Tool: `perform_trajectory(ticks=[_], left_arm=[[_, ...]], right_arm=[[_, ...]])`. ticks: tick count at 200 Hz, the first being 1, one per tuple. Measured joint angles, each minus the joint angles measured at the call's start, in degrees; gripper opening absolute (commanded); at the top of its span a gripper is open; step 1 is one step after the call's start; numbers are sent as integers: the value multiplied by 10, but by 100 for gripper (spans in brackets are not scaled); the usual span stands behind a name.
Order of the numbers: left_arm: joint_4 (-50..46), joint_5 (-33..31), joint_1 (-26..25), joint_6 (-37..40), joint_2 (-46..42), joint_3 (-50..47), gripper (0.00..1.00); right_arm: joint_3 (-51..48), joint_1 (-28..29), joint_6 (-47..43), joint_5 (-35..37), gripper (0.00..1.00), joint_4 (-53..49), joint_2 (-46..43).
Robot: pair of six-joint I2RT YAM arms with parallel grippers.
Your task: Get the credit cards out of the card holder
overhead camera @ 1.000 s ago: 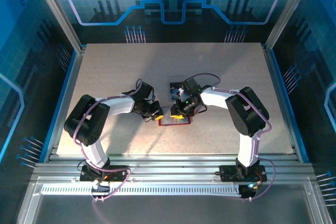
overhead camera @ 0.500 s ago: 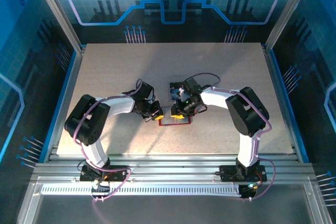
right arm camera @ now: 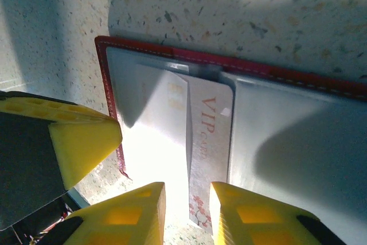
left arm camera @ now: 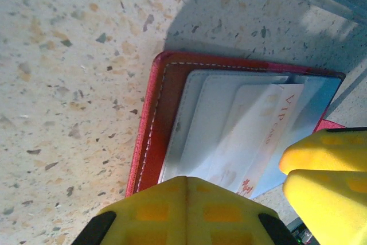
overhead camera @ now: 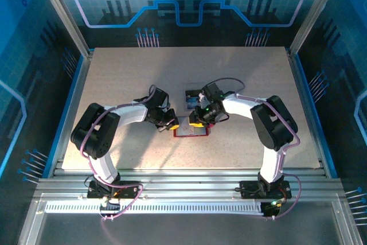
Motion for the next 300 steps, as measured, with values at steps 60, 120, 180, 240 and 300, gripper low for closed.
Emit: perform_trajectory(ticks=[60, 120, 180, 240, 300], left_arm=[[-13, 2, -6, 0, -1, 24, 7], [-27, 9, -23, 9, 19, 43, 7], [-41, 7, -23, 18, 34, 43, 6], [-40, 7, -23, 18, 34, 43, 6], [-40, 9, -23, 18, 36, 43, 6]], right_arm=[[-20, -19, 4, -19, 26, 24, 0], [-40, -25, 12, -44, 25, 50, 0], [-46, -28, 16, -58, 24, 68, 8], [-54, -31, 19, -67, 23, 86, 13], [-62, -33, 32, -80, 21, 106, 15]])
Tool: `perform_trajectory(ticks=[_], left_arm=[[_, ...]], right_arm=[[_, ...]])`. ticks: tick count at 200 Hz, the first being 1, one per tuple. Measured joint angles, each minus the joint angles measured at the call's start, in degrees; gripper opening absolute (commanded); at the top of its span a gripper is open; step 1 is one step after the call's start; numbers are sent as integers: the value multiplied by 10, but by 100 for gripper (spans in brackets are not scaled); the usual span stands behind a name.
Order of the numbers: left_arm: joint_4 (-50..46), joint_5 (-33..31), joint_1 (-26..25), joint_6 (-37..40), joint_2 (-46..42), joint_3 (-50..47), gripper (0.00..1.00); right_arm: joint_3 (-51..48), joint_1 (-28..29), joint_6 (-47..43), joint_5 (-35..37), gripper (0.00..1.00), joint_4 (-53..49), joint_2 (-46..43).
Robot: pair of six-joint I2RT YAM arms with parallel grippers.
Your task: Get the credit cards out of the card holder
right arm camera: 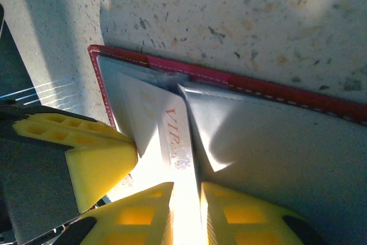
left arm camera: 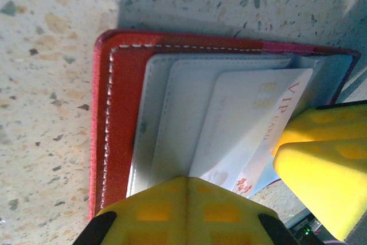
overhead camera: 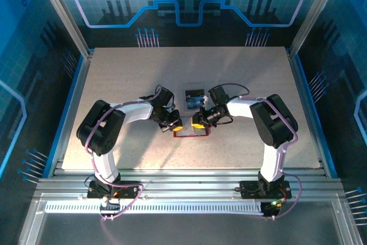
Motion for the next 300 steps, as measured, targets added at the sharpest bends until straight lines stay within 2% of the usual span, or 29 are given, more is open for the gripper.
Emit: perform_trajectory(ticks=[65, 201, 300], left_arm=[[0, 2, -1, 1, 4, 4, 5], [0, 2, -2, 2, 4, 6, 7], [1, 7, -20, 12, 32, 38, 7]], right_arm=[[-3, 0, 7, -11, 21, 14, 3], [-29, -21, 13, -20, 7, 29, -17], [-67, -31, -9, 18, 3, -3, -70]])
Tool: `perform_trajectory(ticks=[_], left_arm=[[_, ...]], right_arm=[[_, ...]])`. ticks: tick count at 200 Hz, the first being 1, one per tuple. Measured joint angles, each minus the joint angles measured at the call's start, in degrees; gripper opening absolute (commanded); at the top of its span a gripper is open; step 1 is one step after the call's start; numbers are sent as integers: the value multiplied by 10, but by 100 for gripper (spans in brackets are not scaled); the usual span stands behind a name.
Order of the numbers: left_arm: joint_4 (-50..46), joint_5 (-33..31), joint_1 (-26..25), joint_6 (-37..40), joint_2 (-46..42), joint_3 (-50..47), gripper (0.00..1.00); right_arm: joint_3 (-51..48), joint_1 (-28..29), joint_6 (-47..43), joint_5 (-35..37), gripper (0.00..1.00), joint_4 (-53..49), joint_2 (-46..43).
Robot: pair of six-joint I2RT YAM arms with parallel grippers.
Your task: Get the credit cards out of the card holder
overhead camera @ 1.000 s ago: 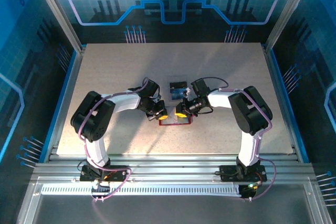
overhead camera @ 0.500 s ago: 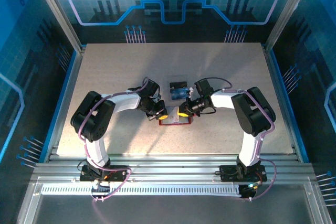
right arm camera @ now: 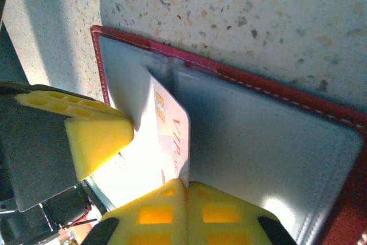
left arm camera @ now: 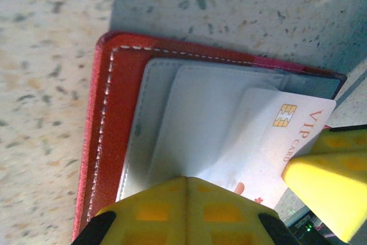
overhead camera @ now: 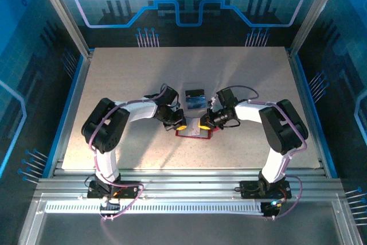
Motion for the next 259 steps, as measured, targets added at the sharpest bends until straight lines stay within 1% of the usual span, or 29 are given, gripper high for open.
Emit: perform_trajectory(ticks=[57, 119, 189, 222, 259], left_arm=[[1, 1, -4, 0, 4, 5, 7], [5, 1, -4, -1, 3, 2, 7], [14, -1, -10, -7, -9, -15, 8], [12, -9, -12, -16, -22, -26, 11], [7, -21, -12, -17, -28, -27, 12]], right_arm=[[0, -11, -31, 27, 3, -48, -16], [37, -15, -84, 63, 3, -146, -34], [68, -15, -115, 75, 3, -203, -67], [111, -17, -165, 94, 0, -239, -81], [173, -18, -258, 110, 0, -286, -82]])
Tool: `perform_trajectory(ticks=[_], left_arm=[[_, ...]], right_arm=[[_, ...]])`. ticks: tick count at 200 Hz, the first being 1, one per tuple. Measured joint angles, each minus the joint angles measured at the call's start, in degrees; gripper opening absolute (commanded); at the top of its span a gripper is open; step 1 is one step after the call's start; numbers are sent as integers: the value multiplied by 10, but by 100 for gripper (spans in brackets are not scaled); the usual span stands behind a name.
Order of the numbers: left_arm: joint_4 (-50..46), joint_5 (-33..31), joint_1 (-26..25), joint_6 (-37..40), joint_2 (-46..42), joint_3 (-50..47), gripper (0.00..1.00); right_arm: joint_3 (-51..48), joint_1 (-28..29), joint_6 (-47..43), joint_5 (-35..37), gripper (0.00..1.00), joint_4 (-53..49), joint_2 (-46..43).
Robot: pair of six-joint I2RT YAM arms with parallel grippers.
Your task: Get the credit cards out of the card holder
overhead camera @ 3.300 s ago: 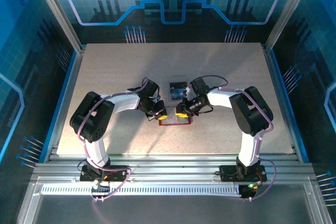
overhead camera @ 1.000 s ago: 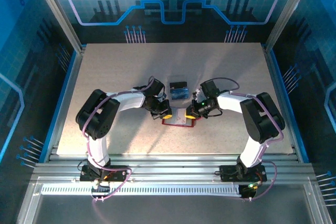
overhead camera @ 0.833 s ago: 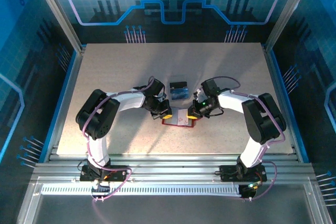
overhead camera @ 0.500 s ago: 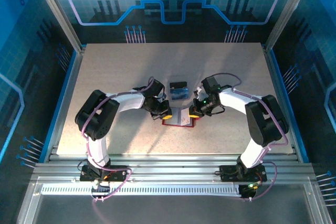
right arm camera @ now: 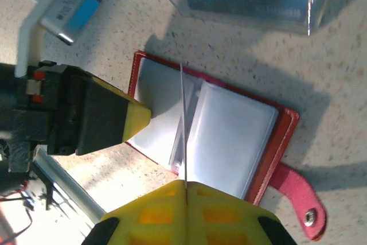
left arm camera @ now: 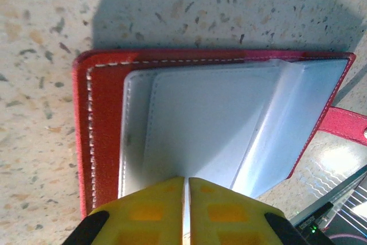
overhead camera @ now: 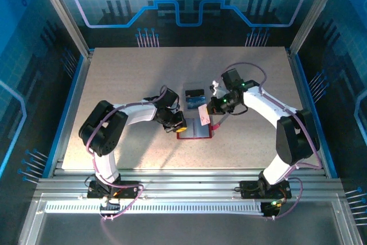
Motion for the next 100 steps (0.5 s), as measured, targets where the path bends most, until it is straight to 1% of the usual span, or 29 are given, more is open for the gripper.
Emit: perform_trajectory(ticks=[21, 45, 63, 100], left_arm=[[-6, -10, 0, 0, -10, 0, 13], [-8, -21, 7, 0, -35, -1, 15], [-7, -26, 21, 0, -60, -3, 15], [5, -31, 57, 0, -101, -22, 16]], right_arm=[[39, 0, -64, 16, 0, -27, 3], [78, 0, -137, 51, 0, -56, 18], [101, 0, -206, 75, 0, -76, 31], [169, 2, -342, 100, 0, -115, 69]])
